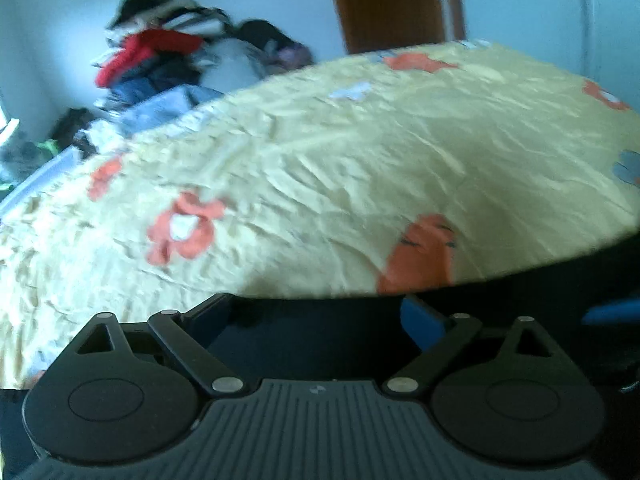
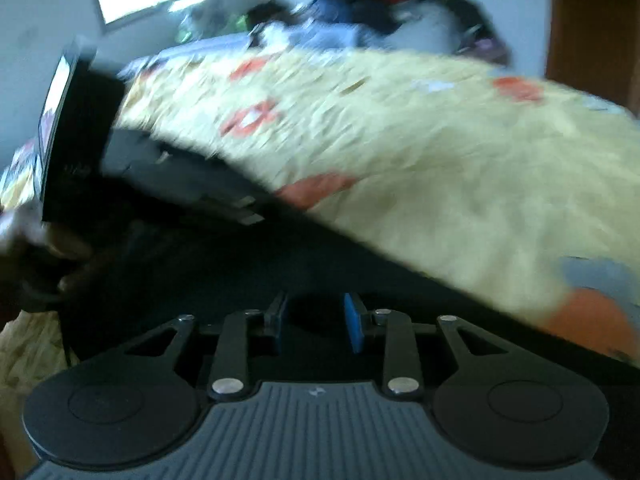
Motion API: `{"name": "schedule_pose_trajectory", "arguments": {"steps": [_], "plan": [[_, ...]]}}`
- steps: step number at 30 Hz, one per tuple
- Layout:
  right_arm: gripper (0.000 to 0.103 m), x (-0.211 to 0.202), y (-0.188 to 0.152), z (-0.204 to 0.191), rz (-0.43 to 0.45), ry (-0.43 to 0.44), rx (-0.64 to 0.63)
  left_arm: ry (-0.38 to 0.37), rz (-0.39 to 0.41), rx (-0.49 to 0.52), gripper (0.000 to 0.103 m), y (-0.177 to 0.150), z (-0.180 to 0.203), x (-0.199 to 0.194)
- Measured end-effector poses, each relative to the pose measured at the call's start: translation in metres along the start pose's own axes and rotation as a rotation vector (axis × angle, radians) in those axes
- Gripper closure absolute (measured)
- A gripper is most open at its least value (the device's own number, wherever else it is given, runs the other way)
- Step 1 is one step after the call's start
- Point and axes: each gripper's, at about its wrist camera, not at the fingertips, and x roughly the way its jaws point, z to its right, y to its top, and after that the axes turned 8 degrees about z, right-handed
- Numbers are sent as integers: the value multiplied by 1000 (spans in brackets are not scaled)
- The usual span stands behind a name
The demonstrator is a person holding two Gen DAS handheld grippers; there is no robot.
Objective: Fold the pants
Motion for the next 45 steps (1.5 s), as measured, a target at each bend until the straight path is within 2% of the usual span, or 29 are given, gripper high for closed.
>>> {"name": "schedule_pose_trajectory", "arguments": {"steps": [3, 6, 7, 10, 12, 14, 15, 16, 18, 20, 22, 24, 26, 28, 29, 31, 32, 33, 34, 35, 36, 37, 38, 39, 40, 41, 42, 43, 45], "plan": [[75, 20, 13, 12, 53, -25, 53, -14, 23, -53, 12, 1, -8, -18], [72, 20, 21, 16, 68, -197, 82, -58, 23, -95, 10, -9, -16, -43], [72, 14, 20, 13, 85, -188, 63, -81, 18, -101, 10, -13, -18, -50], [66, 0, 10, -1, 64, -4, 11, -125, -15, -132, 8, -24, -15, -48], [66, 9, -1, -7, 5, -27, -54, -116, -60, -128, 7, -27, -7, -30], [65, 9, -6, 4, 70, -57, -34, -98, -42, -158, 6, -28, -6, -28], [65, 6, -4, 13, 90, -89, 28, -99, -49, -156, 10, -27, -6, -31], [65, 0, -3, 22, 115, -174, 78, -110, -39, -153, 10, -27, -8, -37], [62, -27, -12, 28, 186, -263, 110, -125, 5, -143, 8, -29, -12, -51], [43, -60, -34, 49, 242, -295, 214, -123, 24, -134, 8, -34, -18, -62], [36, -81, -60, 70, 215, -387, 278, -142, 13, -145, 8, -42, -24, -68], [36, -101, -92, 90, 162, -539, 263, -161, -10, -155, 9, -50, -28, -72], [36, -134, -117, 107, 181, -674, 277, -181, -9, -164, 9, -59, -32, -80], [34, -162, -127, 117, 195, -882, 348, -213, -11, -145, 8, -67, -32, -86], [34, -177, -131, 119, 244, -902, 396, -215, -21, -122, 8, -70, -29, -86], [34, -191, -141, 127, 352, -712, 534, -185, -4, -88, 5, -77, -23, -87], [32, -187, -145, 133, 362, -564, 592, -174, 3, -84, 7, -77, -22, -89], [32, -178, -150, 139, 348, -465, 625, -170, 4, -81, 10, -77, -21, -91], [32, -174, -153, 140, 345, -475, 612, -170, 11, -80, 10, -75, -22, -94], [32, -176, -154, 138, 355, -534, 597, -172, 32, -83, 10, -75, -24, -100], [32, -182, -155, 139, 350, -645, 614, -170, 50, -87, 8, -75, -27, -105], [31, -193, -157, 141, 387, -769, 650, -164, 68, -93, 8, -75, -31, -111], [28, -206, -164, 143, 444, -838, 713, -156, 76, -98, 8, -75, -34, -114], [27, -216, -171, 145, 523, -832, 807, -149, 81, -110, 8, -75, -37, -117], [27, -224, -181, 150, 615, -729, 922, -144, 83, -130, 8, -75, -42, -119], [27, -226, -193, 158, 684, -565, 1039, -145, 82, -156, 8, -76, -46, -120], [27, -223, -201, 164, 696, -459, 1132, -152, 78, -181, 8, -76, -50, -121], [27, -218, -205, 167, 684, -417, 1191, -160, 73, -204, 8, -76, -53, -122], [29, -208, -206, 168, 652, -413, 1217, -176, 69, -234, 8, -75, -58, -124]]}}
